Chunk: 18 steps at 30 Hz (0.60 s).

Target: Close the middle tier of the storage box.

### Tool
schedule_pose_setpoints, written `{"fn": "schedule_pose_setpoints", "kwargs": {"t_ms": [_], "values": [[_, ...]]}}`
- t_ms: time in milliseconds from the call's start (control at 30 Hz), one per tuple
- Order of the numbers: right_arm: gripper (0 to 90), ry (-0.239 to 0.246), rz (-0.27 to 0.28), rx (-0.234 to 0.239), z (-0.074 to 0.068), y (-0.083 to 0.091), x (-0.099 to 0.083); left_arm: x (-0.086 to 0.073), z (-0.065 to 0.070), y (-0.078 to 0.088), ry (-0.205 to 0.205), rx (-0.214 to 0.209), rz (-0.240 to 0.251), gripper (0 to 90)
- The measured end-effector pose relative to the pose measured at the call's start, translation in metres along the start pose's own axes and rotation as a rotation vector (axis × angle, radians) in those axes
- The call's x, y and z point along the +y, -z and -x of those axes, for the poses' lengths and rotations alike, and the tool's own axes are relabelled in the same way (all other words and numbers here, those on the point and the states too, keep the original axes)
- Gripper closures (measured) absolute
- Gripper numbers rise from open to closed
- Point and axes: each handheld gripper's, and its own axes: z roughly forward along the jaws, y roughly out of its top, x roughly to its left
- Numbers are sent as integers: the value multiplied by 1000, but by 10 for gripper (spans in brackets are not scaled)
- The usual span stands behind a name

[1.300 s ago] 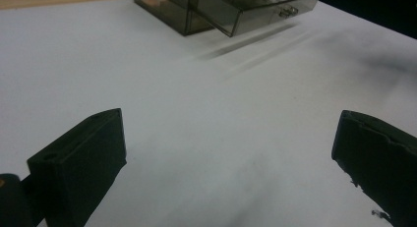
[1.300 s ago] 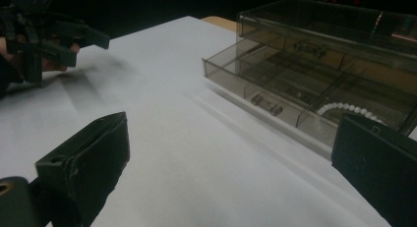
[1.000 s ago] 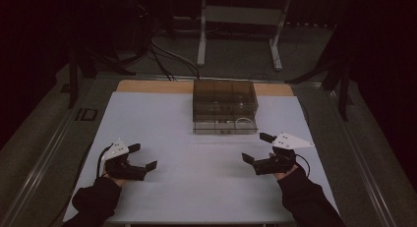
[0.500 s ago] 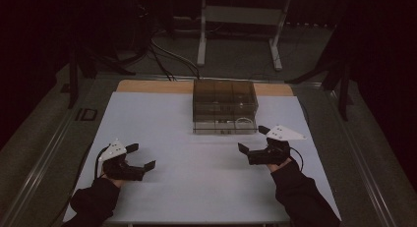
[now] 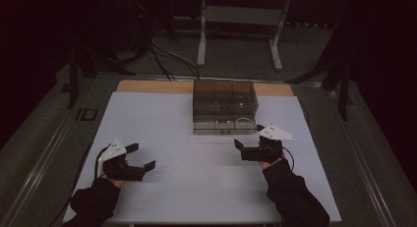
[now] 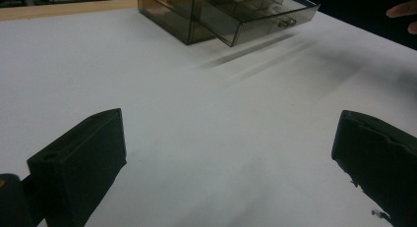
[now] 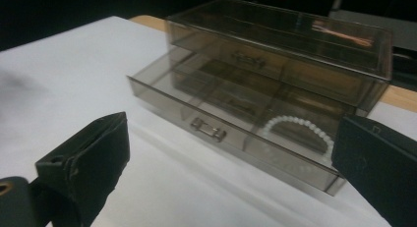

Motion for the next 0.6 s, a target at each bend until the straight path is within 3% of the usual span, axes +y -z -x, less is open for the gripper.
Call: {"fn": "schedule_pose_setpoints", "kwargs": {"t_ms": [200,400,600], "values": [[16,-10,-18,-18,-2,-7,-8,1,1,1,-6,-2,5,14],[16,-20,-36,-74,-3,-11,-15,1,1,3,-3,3,15,14],[16,-32,-71,-76,-2,-17,-23,1,1,2,-1,1,15,14]]}}
